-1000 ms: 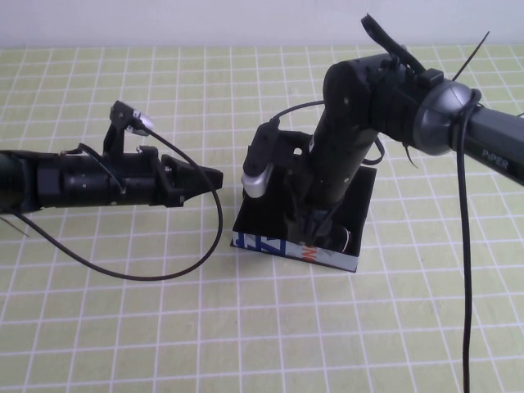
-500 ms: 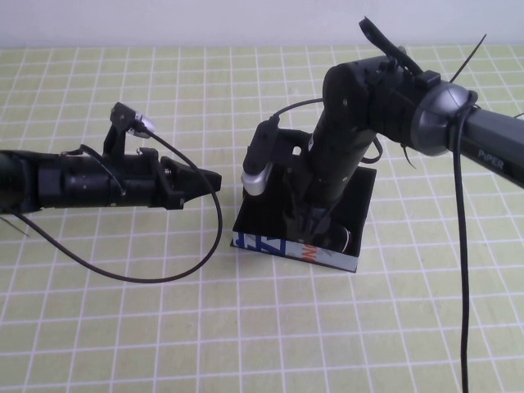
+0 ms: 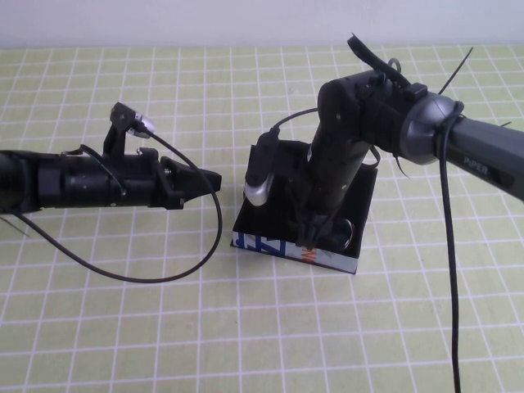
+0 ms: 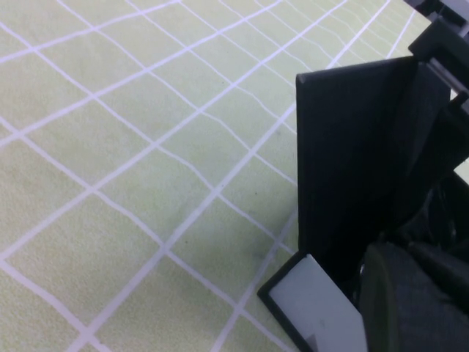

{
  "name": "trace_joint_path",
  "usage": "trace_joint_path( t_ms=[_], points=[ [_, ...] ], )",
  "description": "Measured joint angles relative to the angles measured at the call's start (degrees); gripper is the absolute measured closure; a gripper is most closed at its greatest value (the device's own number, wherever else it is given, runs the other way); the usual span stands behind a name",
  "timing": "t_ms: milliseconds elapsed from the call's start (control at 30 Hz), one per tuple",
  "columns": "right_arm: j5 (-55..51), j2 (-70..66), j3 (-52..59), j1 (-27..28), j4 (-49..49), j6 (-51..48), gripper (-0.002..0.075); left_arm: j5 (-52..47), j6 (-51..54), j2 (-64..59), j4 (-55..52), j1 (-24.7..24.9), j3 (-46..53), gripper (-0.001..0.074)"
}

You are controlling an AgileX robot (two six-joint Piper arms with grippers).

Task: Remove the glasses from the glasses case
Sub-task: Pick up the glasses from the glasses case, then place the glasses on the table

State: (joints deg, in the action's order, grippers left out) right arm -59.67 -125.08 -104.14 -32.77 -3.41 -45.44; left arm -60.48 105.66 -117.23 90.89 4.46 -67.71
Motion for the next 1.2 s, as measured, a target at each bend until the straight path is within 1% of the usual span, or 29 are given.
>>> trace_joint_path(
  t_ms=[67, 167, 200, 467, 633, 767, 833, 933, 1067, 1200],
  points=[
    [0.0, 0.0, 0.0, 0.0, 0.1, 0.0, 0.0508, 0.0, 0.0, 0.0, 0.0, 0.0, 0.0, 0.0739],
    [-0.5, 0.0, -0.5, 0.0, -0.2, 0.0, 0.0646, 0.0, 0.0, 0.0, 0.0, 0.0, 0.0, 0.0739],
    [-0.9, 0.0, -1.1, 0.0, -0.2, 0.1, 0.0666, 0.0, 0.0, 0.0, 0.0, 0.0, 0.0, 0.0739],
    [-5.7, 1.9, -6.4, 0.0, 0.2, 5.2, 0.0667, 0.2, -1.0, 2.1, -0.7, 0.0, 0.0, 0.0739],
    [-9.9, 8.9, -6.8, 0.3, 0.0, 12.1, 0.0667, 0.7, -5.1, 7.3, -3.5, 0.0, 0.0, 0.0739],
    [-10.6, 16.0, -5.5, 2.4, -0.4, 18.0, 0.0667, 1.8, -9.0, 12.1, -6.1, 0.0, 0.0, 0.0739],
    [-10.7, 20.5, -2.6, 4.0, -0.4, 21.0, 0.0667, 3.0, -10.9, 14.6, -7.1, 0.0, 0.0, 0.0739],
    [-9.6, 27.1, 5.7, 6.9, -0.4, 25.2, 0.0667, 4.6, -13.1, 17.5, -8.2, 0.0, 0.0, 0.0739],
    [-2.7, 36.1, 19.8, 10.0, -0.4, 33.3, 0.0667, 4.9, -14.4, 19.8, -8.7, 0.0, 0.0, 0.0739],
    [5.8, 42.3, 33.7, 11.1, -0.3, 41.6, 0.0667, 5.0, -15.3, 20.2, -8.8, 0.0, 0.0, 0.0739]
  ],
)
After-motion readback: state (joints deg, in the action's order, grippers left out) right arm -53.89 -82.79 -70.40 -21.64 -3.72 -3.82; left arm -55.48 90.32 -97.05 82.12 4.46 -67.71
